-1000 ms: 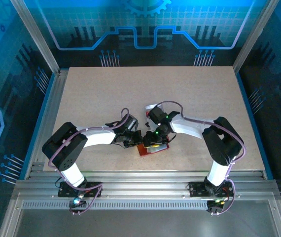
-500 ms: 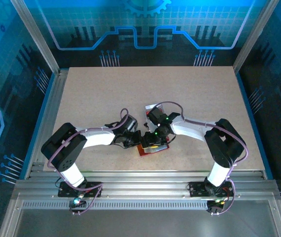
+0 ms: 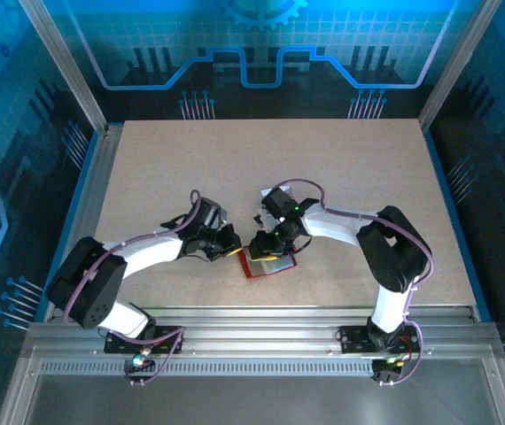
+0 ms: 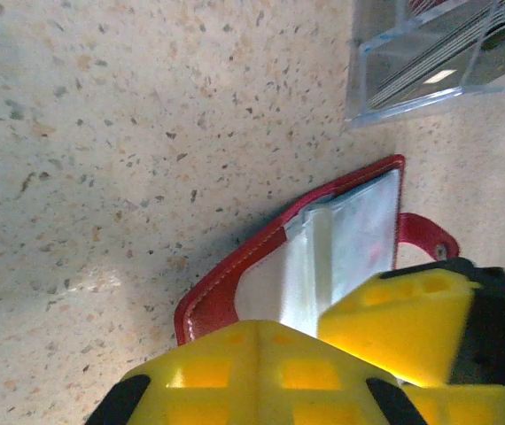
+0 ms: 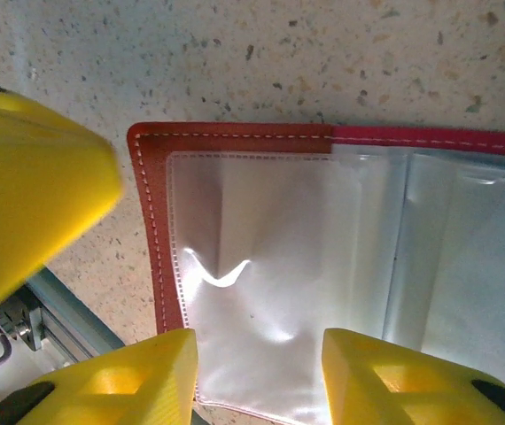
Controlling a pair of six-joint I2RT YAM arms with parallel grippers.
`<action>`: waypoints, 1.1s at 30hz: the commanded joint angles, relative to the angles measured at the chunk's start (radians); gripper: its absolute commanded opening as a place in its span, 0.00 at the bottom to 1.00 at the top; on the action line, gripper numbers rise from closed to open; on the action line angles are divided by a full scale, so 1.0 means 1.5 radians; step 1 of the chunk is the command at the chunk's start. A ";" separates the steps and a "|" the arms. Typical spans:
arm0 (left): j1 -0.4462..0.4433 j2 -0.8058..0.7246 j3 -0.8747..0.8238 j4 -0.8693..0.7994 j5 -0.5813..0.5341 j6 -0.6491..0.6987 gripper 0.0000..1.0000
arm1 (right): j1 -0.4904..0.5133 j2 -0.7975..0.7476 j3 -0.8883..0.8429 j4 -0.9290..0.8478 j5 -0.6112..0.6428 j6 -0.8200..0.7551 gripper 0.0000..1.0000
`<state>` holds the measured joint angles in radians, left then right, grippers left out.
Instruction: Put the credit cards into the card holder
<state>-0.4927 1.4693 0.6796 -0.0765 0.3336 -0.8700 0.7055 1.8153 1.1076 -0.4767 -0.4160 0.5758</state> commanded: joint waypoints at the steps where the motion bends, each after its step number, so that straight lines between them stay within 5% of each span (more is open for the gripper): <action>1: 0.012 -0.033 -0.011 -0.050 0.011 0.004 0.04 | -0.004 0.007 0.020 -0.002 -0.011 -0.011 0.42; 14: -0.080 0.034 0.106 -0.139 -0.054 0.057 0.09 | -0.053 -0.035 0.125 -0.193 0.235 -0.108 0.27; 20: -0.106 0.070 0.112 -0.165 -0.103 0.073 0.10 | -0.060 -0.009 0.190 -0.248 0.381 -0.156 0.35; 33: -0.107 0.135 0.092 -0.145 -0.139 0.099 0.09 | -0.083 0.069 0.307 -0.277 0.462 -0.192 0.43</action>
<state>-0.6464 1.6485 0.8333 -0.2825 0.1600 -0.7551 0.6006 1.8896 1.5177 -0.8505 0.2256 0.3107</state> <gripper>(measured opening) 0.093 0.423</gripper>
